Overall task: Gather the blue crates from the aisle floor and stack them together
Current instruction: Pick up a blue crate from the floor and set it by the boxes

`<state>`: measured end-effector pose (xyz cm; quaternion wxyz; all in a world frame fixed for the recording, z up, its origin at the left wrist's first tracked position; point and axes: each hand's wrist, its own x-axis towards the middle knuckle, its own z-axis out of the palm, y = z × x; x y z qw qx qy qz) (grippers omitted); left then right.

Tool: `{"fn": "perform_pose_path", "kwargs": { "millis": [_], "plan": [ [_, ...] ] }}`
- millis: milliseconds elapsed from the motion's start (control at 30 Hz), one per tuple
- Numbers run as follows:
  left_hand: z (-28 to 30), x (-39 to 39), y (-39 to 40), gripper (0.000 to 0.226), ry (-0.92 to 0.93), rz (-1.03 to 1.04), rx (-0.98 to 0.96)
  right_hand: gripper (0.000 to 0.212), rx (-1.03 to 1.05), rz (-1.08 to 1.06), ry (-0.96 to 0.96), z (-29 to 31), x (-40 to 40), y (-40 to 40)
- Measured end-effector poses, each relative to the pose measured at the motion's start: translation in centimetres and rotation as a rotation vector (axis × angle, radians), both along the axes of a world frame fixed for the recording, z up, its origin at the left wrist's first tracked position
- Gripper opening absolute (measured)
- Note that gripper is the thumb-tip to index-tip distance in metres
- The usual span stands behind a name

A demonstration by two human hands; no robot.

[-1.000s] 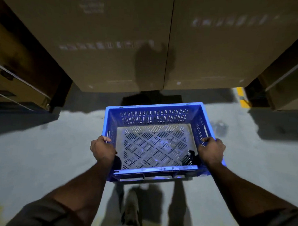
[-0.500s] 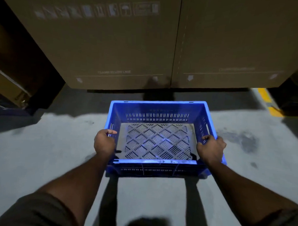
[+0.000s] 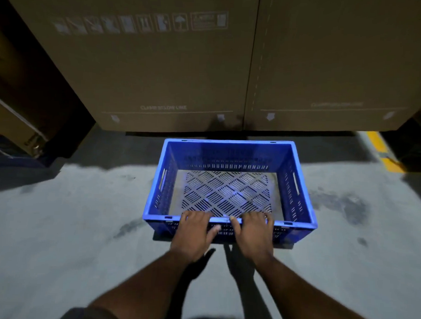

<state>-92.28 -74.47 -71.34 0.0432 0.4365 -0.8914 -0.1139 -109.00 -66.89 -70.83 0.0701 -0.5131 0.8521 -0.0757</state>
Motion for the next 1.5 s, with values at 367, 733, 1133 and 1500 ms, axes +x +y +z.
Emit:
{"fn": "perform_pose_path", "kwargs": {
  "millis": [367, 733, 1133, 1500],
  "plan": [
    [-0.5, 1.7, 1.5, 0.034, -0.141, -0.075, -0.023, 0.063, 0.126, 0.151, -0.020, 0.6, 0.5, 2.2],
    [-0.1, 1.3, 1.4, 0.046, -0.106, -0.061, 0.006, 0.085, 0.097, 0.192, -0.011, 0.0, 0.4, 2.3],
    [0.3, 1.1, 1.5, 0.070, -0.199, -0.071, 0.046, 0.103, 0.174, 0.204, -0.024, 0.7, 0.5, 2.2],
    [5.0, 1.2, 0.1, 0.068, -0.178, 0.038, 0.172, 0.069, 0.186, 0.098, -0.057, 5.6, 2.0, -0.4]
  ]
}}
